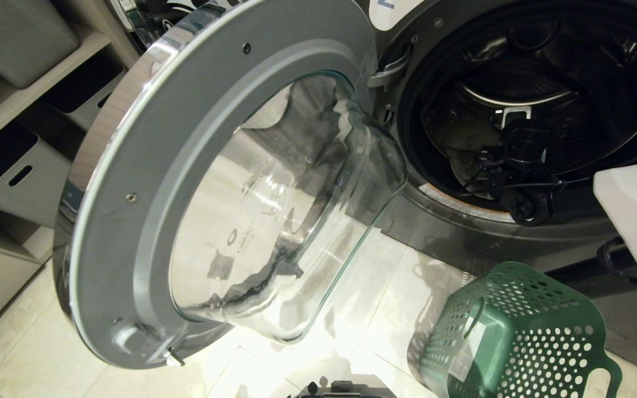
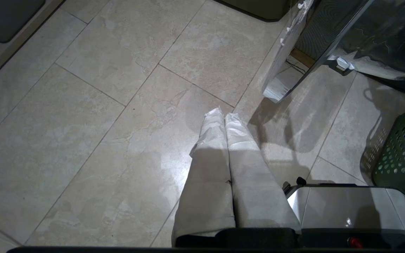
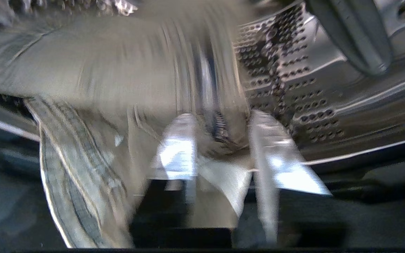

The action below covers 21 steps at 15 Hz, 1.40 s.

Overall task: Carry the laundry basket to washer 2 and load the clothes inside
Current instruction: Place the clothes into the washing machine

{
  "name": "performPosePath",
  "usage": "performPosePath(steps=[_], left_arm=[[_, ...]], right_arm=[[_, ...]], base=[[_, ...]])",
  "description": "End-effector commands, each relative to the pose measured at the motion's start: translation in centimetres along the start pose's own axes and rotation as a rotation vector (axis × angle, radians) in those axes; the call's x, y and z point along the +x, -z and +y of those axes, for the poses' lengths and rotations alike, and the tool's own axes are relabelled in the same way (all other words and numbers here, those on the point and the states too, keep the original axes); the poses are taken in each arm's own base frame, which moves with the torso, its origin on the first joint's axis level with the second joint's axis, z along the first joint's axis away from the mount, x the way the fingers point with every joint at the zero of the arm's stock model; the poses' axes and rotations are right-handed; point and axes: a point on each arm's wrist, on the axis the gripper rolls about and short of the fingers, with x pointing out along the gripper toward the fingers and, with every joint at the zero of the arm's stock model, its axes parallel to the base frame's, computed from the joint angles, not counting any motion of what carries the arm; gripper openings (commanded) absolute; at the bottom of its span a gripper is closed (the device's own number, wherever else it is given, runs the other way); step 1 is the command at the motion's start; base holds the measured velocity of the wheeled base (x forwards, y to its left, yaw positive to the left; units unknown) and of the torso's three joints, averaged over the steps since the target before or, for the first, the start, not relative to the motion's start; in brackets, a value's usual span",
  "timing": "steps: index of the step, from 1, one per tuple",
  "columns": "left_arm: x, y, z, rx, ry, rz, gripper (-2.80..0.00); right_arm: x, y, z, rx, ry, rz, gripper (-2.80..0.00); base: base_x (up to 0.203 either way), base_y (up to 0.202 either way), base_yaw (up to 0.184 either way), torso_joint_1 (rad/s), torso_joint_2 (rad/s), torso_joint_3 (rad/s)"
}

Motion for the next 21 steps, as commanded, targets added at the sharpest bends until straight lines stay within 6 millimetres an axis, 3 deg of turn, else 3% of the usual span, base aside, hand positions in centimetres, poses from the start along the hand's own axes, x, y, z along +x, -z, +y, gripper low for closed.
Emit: performPosePath(steps=[1,8,14,21], left_arm=[[0.0,0.0,0.0,0.000,0.000,0.003,-2.80],[0.0,0.0,0.0,0.000,0.000,0.003,-2.80],[0.0,0.0,0.0,0.000,0.000,0.003,-2.80],[0.0,0.0,0.0,0.000,0.000,0.003,-2.80]], right_arm=[[-0.2,-0.9,-0.2,0.016,0.003,-0.020,0.00],[-1.5,-3.2,-1.6,0.030,-0.021,-0.036,0.00],[-5.9,-1.4,-4.1,-0.089,-0.213,0.111,0.00],[-6.6,0.4,-3.0,-0.109,-0.259,0.313,0.00]], base=[[0.000,0.000,0.000,0.000,0.00,0.000],[0.000,0.000,0.000,0.000,0.00,0.000],[0.000,0.000,0.000,0.000,0.00,0.000],[0.000,0.000,0.000,0.000,0.00,0.000]])
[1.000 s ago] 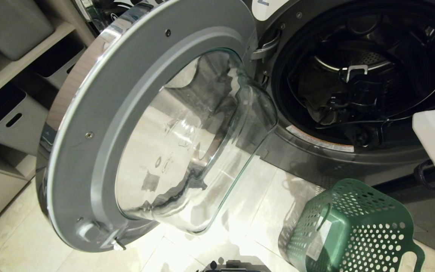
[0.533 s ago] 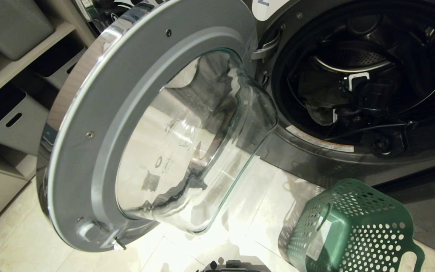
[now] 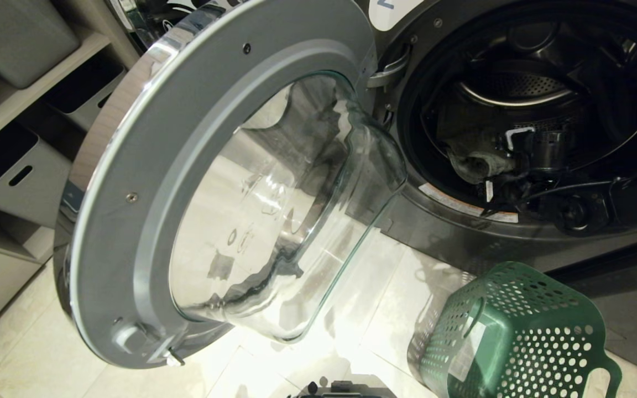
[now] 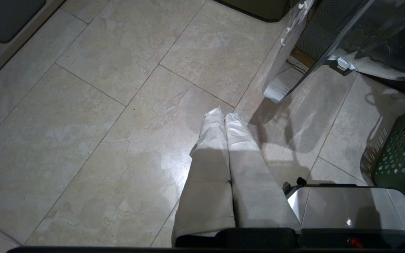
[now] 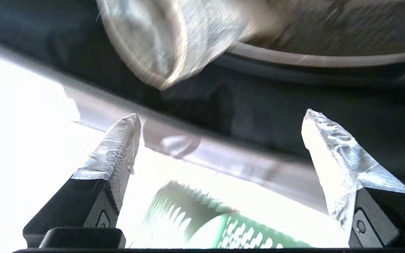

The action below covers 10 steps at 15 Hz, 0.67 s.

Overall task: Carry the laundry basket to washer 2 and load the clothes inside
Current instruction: Place the clothes into the washing machine

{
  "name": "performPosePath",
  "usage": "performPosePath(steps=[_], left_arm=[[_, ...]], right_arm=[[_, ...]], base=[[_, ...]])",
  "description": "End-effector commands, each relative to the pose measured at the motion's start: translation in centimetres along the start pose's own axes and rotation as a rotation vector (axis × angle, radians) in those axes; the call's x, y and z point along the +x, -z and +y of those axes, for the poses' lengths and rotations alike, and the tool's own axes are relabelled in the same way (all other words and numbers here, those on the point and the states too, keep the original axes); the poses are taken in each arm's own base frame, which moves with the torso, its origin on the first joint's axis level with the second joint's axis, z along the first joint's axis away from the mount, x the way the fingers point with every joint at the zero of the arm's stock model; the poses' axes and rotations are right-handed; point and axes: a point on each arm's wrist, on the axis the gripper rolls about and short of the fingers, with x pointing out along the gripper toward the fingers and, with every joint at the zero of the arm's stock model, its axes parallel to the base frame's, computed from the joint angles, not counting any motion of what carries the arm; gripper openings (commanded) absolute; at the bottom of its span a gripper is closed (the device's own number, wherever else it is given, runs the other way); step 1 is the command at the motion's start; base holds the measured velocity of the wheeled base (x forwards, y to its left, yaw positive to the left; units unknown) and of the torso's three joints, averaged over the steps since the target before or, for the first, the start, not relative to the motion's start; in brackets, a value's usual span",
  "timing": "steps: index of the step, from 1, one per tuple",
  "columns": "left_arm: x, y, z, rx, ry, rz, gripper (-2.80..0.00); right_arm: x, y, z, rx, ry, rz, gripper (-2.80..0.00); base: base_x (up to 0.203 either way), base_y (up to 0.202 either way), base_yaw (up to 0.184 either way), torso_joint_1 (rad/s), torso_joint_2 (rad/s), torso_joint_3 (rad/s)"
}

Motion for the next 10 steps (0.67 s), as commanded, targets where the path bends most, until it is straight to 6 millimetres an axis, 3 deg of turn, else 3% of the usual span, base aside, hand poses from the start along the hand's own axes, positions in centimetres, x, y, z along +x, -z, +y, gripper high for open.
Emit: performPosePath(steps=[1,6,10], left_arm=[[0.0,0.0,0.0,0.000,0.000,0.003,-2.80],[0.0,0.0,0.0,0.000,0.000,0.003,-2.80],[0.0,0.0,0.0,0.000,-0.001,0.003,-2.80]], right_arm=[[-0.2,-0.5,0.4,0.027,-0.004,0.009,0.00],[-0.4,0.0,0.3,0.085,0.128,0.138,0.00],[-0.3,-0.4,0.5,0.168,0.252,0.122,0.00]], base=[[0.000,0.000,0.000,0.000,0.00,0.000],[0.000,0.000,0.000,0.000,0.00,0.000],[0.000,0.000,0.000,0.000,0.00,0.000]])
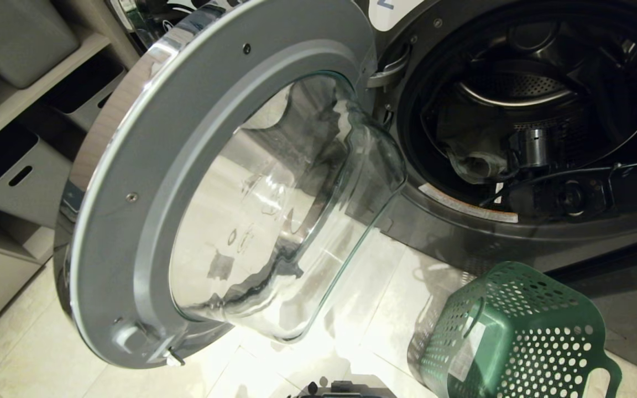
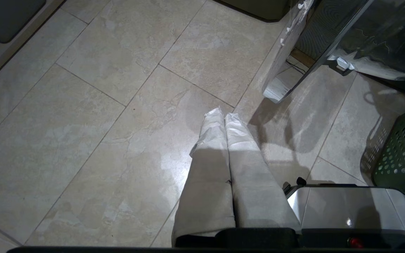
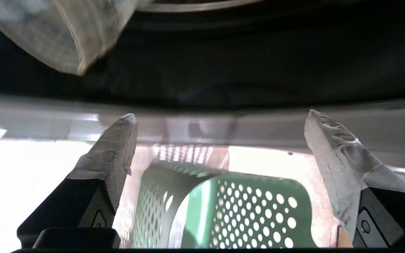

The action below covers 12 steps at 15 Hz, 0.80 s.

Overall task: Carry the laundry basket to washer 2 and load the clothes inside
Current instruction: Place the clothes into the washing machine

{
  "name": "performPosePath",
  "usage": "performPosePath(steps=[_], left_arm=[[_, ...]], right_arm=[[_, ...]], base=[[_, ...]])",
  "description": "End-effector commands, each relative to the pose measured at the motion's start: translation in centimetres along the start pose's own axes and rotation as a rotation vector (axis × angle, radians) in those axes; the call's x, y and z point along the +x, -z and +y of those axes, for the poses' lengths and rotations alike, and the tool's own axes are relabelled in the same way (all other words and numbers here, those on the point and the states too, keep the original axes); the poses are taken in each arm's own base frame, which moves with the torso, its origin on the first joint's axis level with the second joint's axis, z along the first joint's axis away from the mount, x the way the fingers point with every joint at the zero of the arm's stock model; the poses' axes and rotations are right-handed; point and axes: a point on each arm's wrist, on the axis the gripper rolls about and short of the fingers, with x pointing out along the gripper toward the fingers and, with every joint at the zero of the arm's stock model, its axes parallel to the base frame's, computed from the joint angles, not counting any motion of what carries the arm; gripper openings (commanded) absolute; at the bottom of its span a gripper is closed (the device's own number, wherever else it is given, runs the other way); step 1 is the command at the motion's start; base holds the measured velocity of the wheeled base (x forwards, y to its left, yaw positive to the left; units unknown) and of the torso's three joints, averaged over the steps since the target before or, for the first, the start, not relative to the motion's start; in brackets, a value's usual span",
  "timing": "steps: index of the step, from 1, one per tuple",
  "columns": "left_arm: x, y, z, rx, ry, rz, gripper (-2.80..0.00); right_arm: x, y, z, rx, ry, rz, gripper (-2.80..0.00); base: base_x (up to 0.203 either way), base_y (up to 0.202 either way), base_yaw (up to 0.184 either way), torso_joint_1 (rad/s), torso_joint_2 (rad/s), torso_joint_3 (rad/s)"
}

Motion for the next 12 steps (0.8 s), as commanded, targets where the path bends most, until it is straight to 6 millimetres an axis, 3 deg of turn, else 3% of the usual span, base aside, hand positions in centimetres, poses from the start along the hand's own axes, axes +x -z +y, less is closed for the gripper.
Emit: performPosePath(steps=[1,5,6,12], left_arm=[[0.0,0.0,0.0,0.000,0.000,0.003,-2.80],[0.0,0.0,0.0,0.000,0.000,0.003,-2.80],[0.0,0.0,0.0,0.001,0.000,0.003,-2.80],[0.0,0.0,0.0,0.000,0.000,0.003,-2.80]], right_arm=[[-0.5,-0.5,0.9,0.011,-0.015,-0.021,0.00],[-1.6,-0.2,2.5,-0.016,-0.081,-0.024,0.00],[-1.7,0.1,2.9,-0.024,-0.088,-0.020,-2.80],[-0.6,1.9,4.0,-0.057,-0.082,0.014,-2.80]], base=[[0.000,0.000,0.000,0.000,0.00,0.000],[0.000,0.000,0.000,0.000,0.00,0.000],[0.000,0.000,0.000,0.000,0.00,0.000],[0.000,0.000,0.000,0.000,0.00,0.000]])
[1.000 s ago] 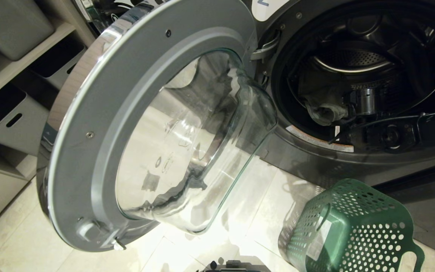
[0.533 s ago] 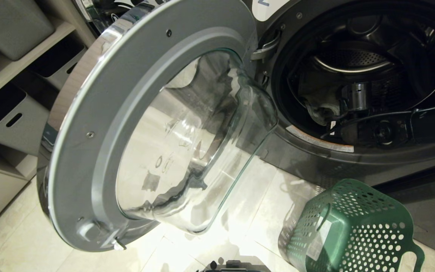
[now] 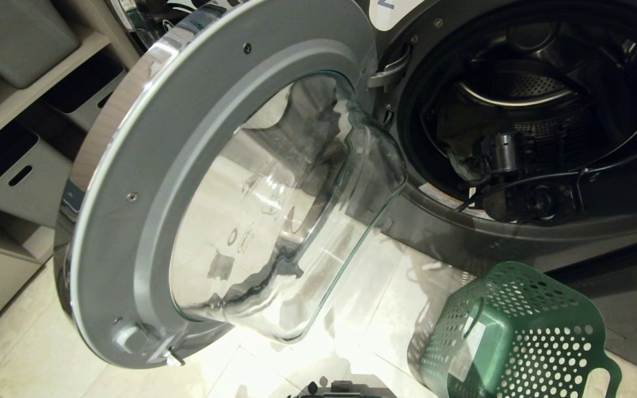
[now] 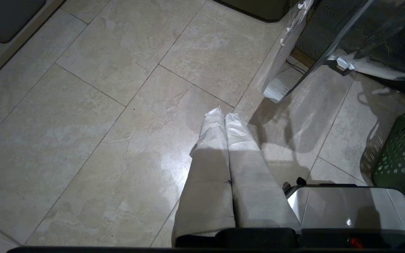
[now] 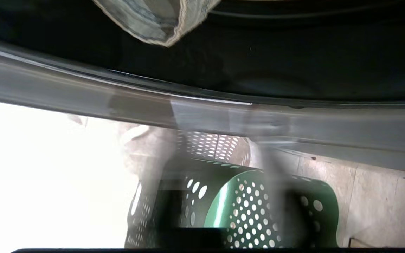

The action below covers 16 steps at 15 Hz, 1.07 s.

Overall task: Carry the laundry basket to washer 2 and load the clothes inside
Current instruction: Place the clothes into the washing machine

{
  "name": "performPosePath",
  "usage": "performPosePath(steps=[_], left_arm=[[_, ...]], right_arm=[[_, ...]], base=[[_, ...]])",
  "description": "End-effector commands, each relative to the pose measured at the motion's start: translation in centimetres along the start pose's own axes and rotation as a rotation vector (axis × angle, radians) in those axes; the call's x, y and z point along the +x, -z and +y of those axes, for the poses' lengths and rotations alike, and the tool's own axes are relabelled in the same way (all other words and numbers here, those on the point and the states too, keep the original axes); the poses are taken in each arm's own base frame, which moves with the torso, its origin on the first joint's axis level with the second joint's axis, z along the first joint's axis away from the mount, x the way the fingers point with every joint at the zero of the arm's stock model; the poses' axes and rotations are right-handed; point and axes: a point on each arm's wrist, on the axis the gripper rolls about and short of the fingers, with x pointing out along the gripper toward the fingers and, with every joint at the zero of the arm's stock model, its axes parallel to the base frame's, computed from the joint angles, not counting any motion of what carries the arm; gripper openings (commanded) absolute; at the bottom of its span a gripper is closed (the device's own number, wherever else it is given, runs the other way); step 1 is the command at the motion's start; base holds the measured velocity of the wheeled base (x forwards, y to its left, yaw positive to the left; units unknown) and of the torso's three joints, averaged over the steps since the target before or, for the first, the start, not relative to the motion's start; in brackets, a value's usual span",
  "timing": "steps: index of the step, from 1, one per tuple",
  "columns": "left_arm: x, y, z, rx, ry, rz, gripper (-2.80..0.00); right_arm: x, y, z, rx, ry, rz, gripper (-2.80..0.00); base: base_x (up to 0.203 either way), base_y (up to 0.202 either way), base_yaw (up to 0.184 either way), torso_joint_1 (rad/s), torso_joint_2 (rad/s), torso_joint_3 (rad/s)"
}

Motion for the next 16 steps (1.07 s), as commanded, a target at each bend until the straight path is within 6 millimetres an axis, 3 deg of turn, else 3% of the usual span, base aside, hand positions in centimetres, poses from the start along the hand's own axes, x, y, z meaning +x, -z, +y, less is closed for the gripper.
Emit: performPosePath(steps=[1,7,16], left_arm=[[0.0,0.0,0.0,0.000,0.000,0.003,-2.80],[0.0,0.0,0.0,0.000,0.000,0.003,-2.80],[0.0,0.0,0.0,0.000,0.000,0.003,-2.80]], right_arm=[[1.1,0.9,0.7,-0.010,0.008,0.014,-2.80],[3.6,1.4,2.3,-0.005,0.006,0.012,-2.80],[7.2,-0.2,4.2,0.009,-0.024,-0.073,-2.80]], base=[[0.000,0.000,0.000,0.000,0.00,0.000],[0.000,0.000,0.000,0.000,0.00,0.000],[0.000,0.000,0.000,0.000,0.00,0.000]])
